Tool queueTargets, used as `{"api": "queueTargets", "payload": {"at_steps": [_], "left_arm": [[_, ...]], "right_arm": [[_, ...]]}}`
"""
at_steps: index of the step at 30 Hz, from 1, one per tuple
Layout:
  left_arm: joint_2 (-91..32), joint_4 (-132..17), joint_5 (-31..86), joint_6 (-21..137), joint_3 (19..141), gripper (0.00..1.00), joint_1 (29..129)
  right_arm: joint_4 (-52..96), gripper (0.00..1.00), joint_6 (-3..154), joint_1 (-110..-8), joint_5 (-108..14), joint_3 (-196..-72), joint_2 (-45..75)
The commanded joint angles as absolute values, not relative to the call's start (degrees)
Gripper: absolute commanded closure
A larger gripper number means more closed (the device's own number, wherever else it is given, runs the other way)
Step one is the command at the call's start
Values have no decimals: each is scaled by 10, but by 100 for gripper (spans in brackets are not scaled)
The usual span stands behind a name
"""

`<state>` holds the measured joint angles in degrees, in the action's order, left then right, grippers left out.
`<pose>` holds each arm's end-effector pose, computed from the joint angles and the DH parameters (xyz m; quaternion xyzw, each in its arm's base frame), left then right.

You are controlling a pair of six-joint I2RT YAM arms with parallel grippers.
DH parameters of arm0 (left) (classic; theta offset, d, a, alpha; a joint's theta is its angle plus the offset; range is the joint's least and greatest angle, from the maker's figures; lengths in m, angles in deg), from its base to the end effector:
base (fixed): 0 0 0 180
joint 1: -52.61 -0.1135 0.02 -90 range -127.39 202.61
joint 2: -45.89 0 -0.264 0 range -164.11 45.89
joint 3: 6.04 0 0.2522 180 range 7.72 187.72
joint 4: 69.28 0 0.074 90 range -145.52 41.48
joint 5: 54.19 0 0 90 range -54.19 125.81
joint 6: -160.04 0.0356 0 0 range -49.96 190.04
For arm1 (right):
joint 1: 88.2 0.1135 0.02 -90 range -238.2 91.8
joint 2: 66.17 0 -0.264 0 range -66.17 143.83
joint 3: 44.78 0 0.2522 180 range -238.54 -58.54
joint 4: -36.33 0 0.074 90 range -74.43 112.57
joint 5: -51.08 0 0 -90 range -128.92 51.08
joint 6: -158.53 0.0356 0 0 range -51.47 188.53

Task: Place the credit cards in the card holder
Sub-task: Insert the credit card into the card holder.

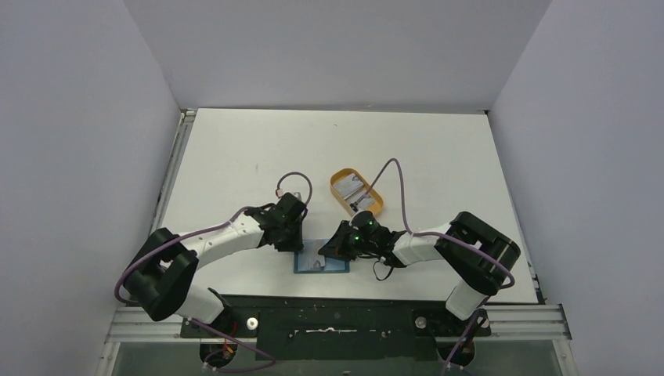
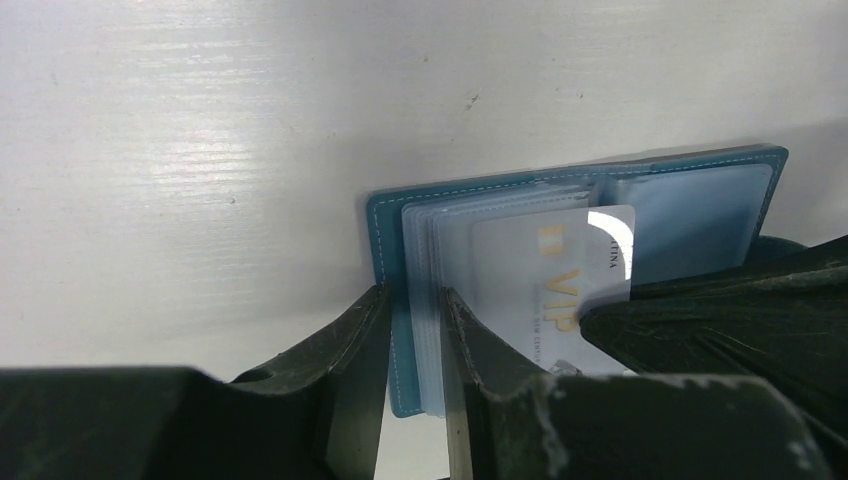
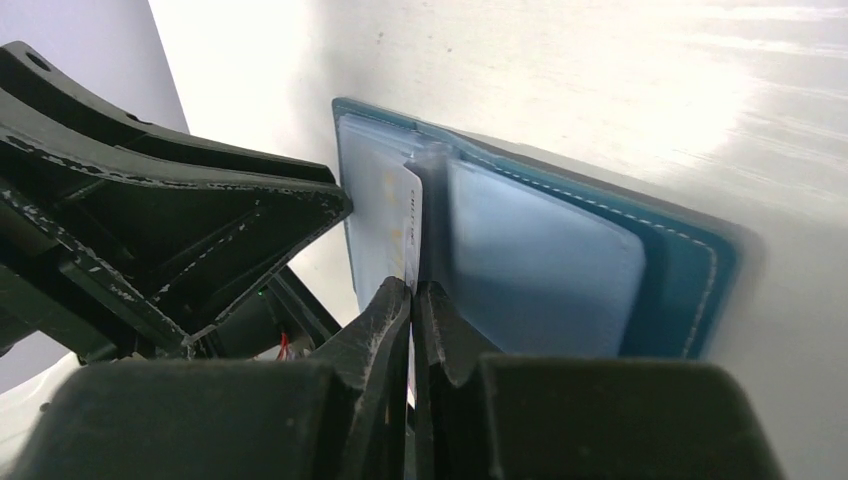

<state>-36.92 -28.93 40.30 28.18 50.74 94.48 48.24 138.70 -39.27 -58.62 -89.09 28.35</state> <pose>0.1936 -0.1698 0.1644 -0.0079 0.9781 -0.1079 0.1779 0.1792 0.2239 0.1163 0.0901 0.8852 0.4484 0.0850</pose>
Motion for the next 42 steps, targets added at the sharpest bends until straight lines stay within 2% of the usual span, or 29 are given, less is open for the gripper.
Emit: {"api": "queueTargets", "payload": {"at_steps": [1, 5, 10, 14, 19, 36, 42], "left_arm": [[-355, -282, 399, 277, 496, 78, 943], [-340, -270, 403, 277, 500, 69, 943], [-312, -249, 409, 278, 508, 52, 937], [-286, -234, 412, 278, 508, 49, 931], [-260, -236, 427, 265, 482, 57, 927], [-341, -296, 406, 259, 451, 100, 920], [-342, -312, 389, 256, 446, 100, 921]], "right_arm": [[478, 100, 1379, -375, -554, -910, 302], [469, 100, 1377, -375, -552, -914, 299], [458, 100, 1372, -374, -552, -922, 302], [454, 100, 1369, -372, -554, -926, 303], [447, 100, 1365, -371, -555, -933, 306], [451, 100, 1362, -364, -559, -941, 322], [452, 100, 1362, -360, -560, -948, 329]]}}
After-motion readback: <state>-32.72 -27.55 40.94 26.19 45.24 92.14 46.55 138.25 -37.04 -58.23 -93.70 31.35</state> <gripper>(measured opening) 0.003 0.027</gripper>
